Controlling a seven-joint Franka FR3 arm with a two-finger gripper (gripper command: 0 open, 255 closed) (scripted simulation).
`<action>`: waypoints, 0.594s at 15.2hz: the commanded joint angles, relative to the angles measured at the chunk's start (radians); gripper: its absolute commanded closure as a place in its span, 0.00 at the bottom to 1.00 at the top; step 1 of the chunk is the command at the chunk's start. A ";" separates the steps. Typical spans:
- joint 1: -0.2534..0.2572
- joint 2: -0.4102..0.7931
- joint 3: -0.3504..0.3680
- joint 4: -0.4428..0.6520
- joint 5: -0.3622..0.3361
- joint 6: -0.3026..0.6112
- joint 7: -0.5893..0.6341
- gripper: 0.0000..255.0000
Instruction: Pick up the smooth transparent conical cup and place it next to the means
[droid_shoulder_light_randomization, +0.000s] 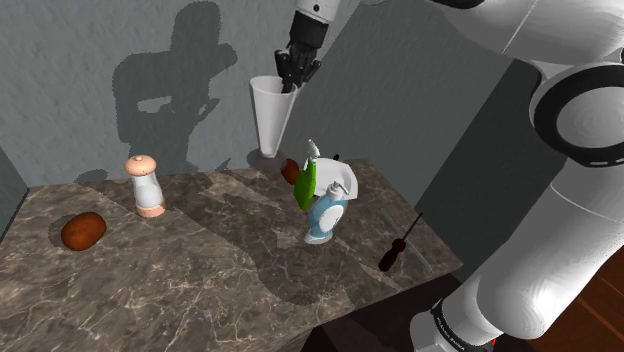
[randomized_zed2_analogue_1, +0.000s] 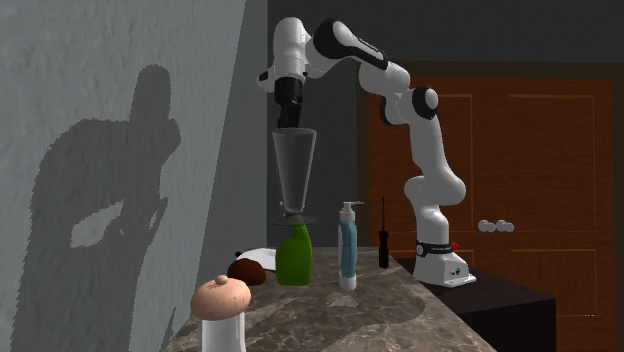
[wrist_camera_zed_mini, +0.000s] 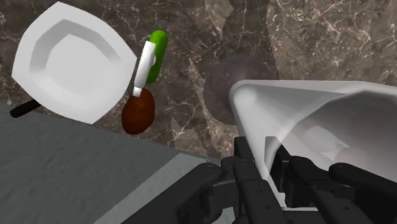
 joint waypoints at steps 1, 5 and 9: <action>0.002 0.008 0.001 0.039 -0.002 -0.030 0.006 1.00; 0.006 0.034 0.003 0.129 -0.008 -0.094 0.017 1.00; 0.011 0.068 0.005 0.232 -0.016 -0.163 0.029 1.00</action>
